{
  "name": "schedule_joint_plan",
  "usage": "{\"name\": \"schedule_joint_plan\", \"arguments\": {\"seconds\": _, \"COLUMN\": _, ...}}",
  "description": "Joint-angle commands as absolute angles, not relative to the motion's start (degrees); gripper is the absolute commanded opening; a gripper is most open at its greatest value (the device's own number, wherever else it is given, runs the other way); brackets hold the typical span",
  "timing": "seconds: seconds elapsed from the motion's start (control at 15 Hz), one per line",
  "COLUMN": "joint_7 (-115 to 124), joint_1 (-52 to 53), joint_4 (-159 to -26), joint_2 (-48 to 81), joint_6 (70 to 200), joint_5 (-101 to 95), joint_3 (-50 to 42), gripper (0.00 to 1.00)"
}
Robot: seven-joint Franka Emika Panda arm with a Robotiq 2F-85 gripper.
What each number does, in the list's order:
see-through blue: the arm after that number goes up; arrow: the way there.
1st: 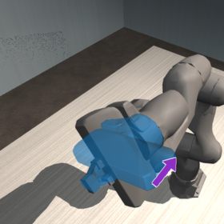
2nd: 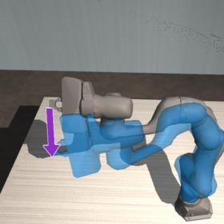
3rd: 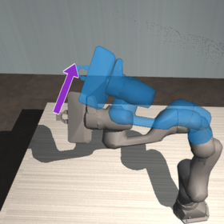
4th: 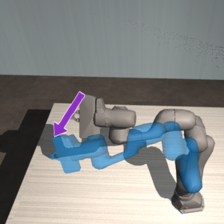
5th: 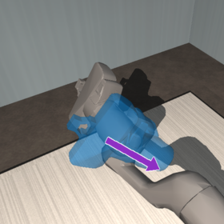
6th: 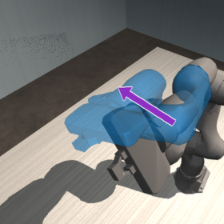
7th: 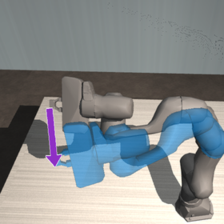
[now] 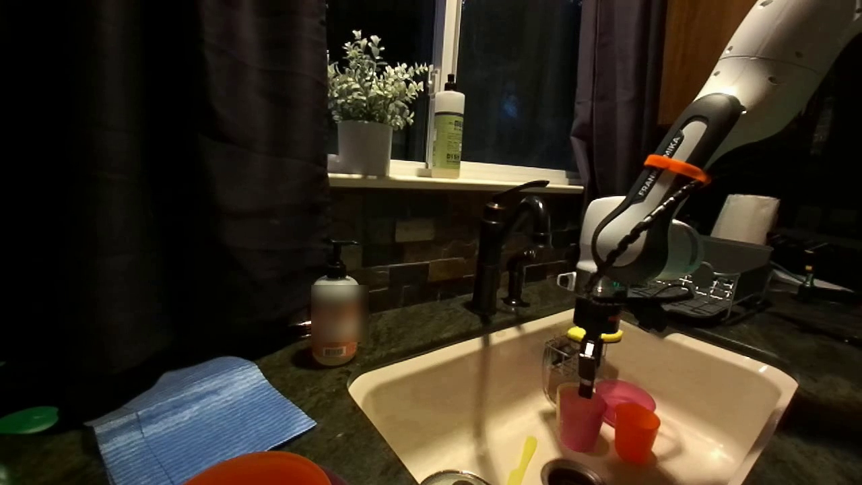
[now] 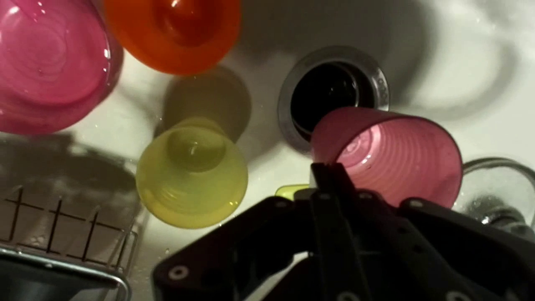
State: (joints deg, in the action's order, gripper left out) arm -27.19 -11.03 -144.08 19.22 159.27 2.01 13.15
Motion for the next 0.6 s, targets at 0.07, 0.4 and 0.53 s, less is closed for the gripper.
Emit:
{"name": "schedule_joint_plan", "arguments": {"seconds": 0.07, "joint_7": -26.52, "joint_1": -6.19, "joint_4": -145.10, "joint_2": 19.33, "joint_6": 158.86, "joint_5": -7.40, "joint_3": 6.62, "gripper": 0.01}}
{"name": "schedule_joint_plan", "arguments": {"seconds": 0.4, "joint_7": -26.07, "joint_1": -3.67, "joint_4": -145.27, "joint_2": 21.05, "joint_6": 160.67, "joint_5": -12.15, "joint_3": 5.01, "gripper": 0.01}}
{"name": "schedule_joint_plan", "arguments": {"seconds": 0.53, "joint_7": -24.86, "joint_1": -2.25, "joint_4": -145.16, "joint_2": 21.63, "joint_6": 160.91, "joint_5": -14.55, "joint_3": 3.53, "gripper": 0.01}}
